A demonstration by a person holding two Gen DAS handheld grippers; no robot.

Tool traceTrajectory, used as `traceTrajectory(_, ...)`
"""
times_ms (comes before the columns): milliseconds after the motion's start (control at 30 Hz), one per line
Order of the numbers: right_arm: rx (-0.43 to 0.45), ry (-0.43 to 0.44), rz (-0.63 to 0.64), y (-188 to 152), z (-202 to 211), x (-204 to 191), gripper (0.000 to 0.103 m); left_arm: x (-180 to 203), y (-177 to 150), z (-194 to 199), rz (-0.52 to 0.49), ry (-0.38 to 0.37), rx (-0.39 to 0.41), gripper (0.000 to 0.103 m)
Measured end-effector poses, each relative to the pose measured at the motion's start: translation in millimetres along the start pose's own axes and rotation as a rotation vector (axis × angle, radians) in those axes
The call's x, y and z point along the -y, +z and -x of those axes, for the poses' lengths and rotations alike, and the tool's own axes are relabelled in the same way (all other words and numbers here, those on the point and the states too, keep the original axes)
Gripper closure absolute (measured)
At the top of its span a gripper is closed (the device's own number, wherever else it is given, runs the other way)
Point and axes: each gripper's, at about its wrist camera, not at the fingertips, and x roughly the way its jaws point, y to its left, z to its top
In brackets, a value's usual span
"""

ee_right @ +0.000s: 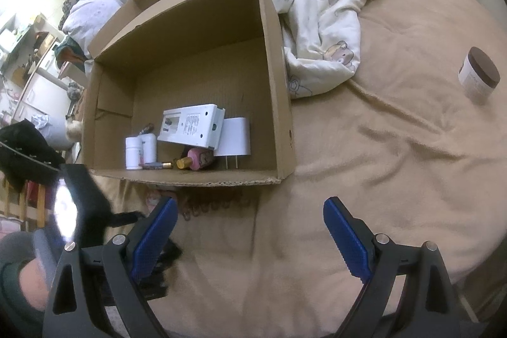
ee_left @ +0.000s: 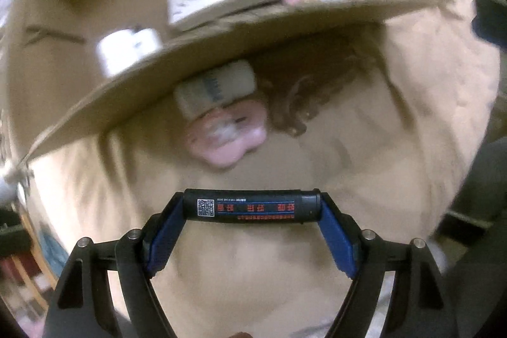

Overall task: Organize rigid objects
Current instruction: 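Grasp the brown comb with the right tool while the left tool holds the black tube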

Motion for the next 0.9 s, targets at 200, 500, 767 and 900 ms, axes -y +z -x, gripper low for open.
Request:
traceTrajectory(200, -0.012, 0.001, 0.006, 1, -5, -3, 0.004, -31, -12, 74, 0.098, 0.000, 0.169, 0.024)
traceTrajectory(500, -0.095, 0.025, -0.060, 2, -35, -6, 0.004, -72, -20, 133, 0.328, 0.015, 0.434, 0.024)
traceTrajectory(767, -0.197, -0.124, 0.053, 2, -96, -41, 0.000, -65, -28, 134, 0.370, -0.020, 0.493, 0.024)
traceTrajectory(900, -0.220, -0.170, 0.115, 1, -119, -65, 0.000, -70, -33, 142, 0.389, 0.036, 0.522, 0.024)
